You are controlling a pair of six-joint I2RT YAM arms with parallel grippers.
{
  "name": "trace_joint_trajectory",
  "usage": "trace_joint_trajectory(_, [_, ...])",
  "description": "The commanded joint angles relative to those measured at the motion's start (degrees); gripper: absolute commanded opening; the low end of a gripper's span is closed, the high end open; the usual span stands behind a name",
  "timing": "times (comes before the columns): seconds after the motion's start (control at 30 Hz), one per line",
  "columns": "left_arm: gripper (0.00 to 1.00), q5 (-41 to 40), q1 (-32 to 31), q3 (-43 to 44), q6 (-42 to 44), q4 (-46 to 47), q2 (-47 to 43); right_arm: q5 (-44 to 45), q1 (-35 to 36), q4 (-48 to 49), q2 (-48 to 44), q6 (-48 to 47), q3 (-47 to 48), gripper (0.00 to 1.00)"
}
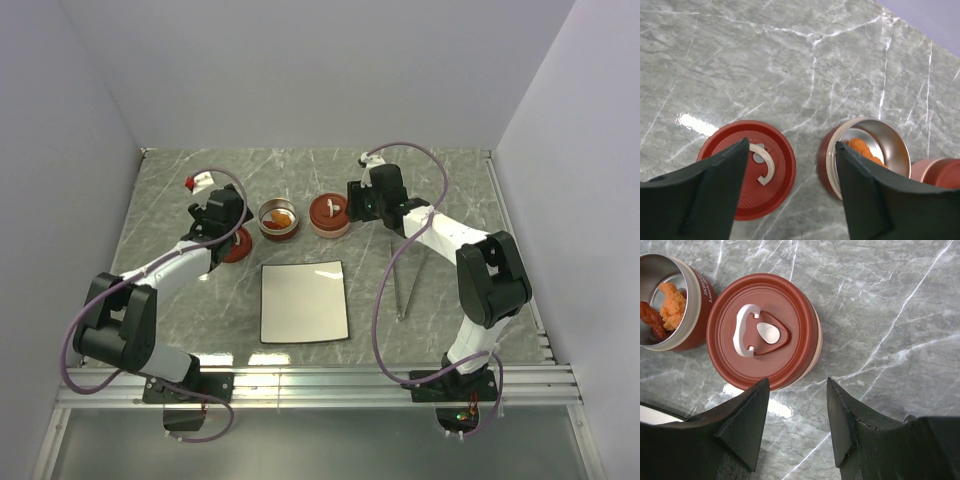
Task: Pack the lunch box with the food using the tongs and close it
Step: Pick up the lid of the lunch box with the left arm
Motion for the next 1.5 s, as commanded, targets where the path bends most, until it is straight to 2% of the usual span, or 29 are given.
trace_joint_trajectory(0.0, [0.78, -1.0, -0.6, -1.9, -1.7, -1.8, -1.6, -0.5, -0.3, 0.9, -0.8, -0.9, 1.2, 0.57])
trace_joint_trajectory(0.03, [0.87, -0.7, -0.7, -2.6, -2.7, -1.5, -1.4, -0.7, -0.4, 1.0, -0.8, -0.9, 1.3, 0.57])
trace_joint_trajectory(0.13, [0.89, -1.4, -1.6, -3.2, -5.3, -1.3, 0.3, -1.6, -0.3, 0.9, -0.4, -1.0, 1.6, 0.57])
trace_joint_trajectory(0.33, [0.89, -5.4, -3.5, -3.8, -10.1, -0.9, 3.0, -2.1, -0.3, 1.1, -0.4, -1.1, 1.5, 0.57])
trace_joint_trajectory(0.9, [0.89, -7.3, -3.6, -1.1, -10.4, -2.5, 10.7, -2.1, -0.5, 1.1, 1.2, -1.3, 2.1, 0.57])
trace_joint_trajectory(1.1, [0.84, -5.8, -2.7, -0.5, -9.3, -1.7, 11.7, -2.1, -0.6, 1.0, 1.7, -1.4, 2.3, 0.57])
trace_joint_trajectory(1.47, [0.56, -5.7, -1.4, 0.8, -8.1, -2.8, 12.3, -2.3, -0.9, 1.1, 1.7, -1.5, 2.1, 0.56])
